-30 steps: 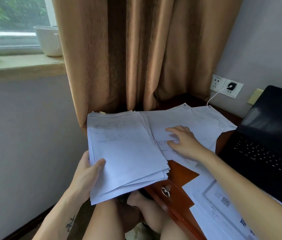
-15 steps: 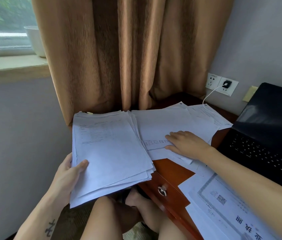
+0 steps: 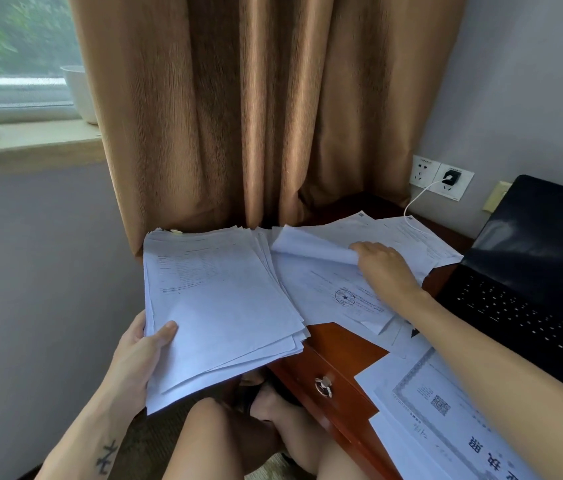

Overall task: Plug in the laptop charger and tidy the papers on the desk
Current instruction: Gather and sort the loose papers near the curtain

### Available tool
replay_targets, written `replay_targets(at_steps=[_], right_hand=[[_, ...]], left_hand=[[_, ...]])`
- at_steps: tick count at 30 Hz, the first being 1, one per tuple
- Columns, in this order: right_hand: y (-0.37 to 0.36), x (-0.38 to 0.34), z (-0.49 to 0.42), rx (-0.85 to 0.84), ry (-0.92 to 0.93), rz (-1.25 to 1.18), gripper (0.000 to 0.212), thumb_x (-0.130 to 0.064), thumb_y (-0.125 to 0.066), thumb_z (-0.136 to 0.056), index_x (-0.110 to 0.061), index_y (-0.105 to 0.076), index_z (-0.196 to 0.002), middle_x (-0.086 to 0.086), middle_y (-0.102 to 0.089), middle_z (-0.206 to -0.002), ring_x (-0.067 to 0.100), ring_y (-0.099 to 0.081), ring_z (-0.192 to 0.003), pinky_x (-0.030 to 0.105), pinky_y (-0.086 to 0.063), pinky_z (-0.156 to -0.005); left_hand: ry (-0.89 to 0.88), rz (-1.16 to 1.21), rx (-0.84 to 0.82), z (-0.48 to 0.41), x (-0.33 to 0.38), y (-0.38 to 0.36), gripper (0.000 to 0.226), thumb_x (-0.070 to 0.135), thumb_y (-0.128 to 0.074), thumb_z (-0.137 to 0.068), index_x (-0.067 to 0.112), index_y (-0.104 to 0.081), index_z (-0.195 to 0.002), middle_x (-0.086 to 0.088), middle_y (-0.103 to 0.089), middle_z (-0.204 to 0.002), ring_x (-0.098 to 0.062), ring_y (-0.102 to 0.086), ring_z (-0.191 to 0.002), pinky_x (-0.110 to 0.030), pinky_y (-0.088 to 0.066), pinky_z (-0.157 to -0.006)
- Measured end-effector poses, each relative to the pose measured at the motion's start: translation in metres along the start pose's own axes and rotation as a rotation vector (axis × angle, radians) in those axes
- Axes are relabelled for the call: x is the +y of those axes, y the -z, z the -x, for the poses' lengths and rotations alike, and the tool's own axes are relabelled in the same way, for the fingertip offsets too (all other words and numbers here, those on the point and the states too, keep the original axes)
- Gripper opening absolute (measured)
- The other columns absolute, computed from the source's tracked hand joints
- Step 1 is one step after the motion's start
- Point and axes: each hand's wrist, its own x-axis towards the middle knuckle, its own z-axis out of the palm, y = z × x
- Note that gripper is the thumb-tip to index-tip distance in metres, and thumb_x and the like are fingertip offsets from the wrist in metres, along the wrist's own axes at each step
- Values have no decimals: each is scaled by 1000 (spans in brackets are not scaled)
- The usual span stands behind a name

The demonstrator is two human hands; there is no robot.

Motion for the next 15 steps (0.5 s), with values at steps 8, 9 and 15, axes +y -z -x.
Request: replay_targets(at_steps=[8, 9, 15], right_hand=[[27, -28, -8, 105, -153, -343, 19, -13, -45, -105, -1, -59, -102, 8, -62, -80, 32, -61, -72, 37, -45, -62], [31, -39, -7, 100, -116, -379, 20, -14, -45, -105, -3, -62, -110, 9, -65, -84, 32, -62, -75, 38, -47, -64], [46, -120, -6, -110, -121, -1041, 22, -14, -56, -102, -14, -71, -118, -2, -75, -104, 13, -70, -95, 27, -55, -79]], left_hand=[[-15, 0, -23, 3, -5, -8, 32, 7, -61, -103, 34, -64, -120, -3, -79, -111, -34, -77, -97, -51, -60, -84], [-23, -14, -29, 4, -5, -9, 33, 8, -61, -103, 36, -63, -120, -2, -79, -111, -34, -77, -98, -53, -60, -86], [-49, -87, -53, 8, -2, -9, 36, 12, -63, -103, 41, -62, -125, 3, -78, -114, -30, -76, -101, -59, -57, -95]])
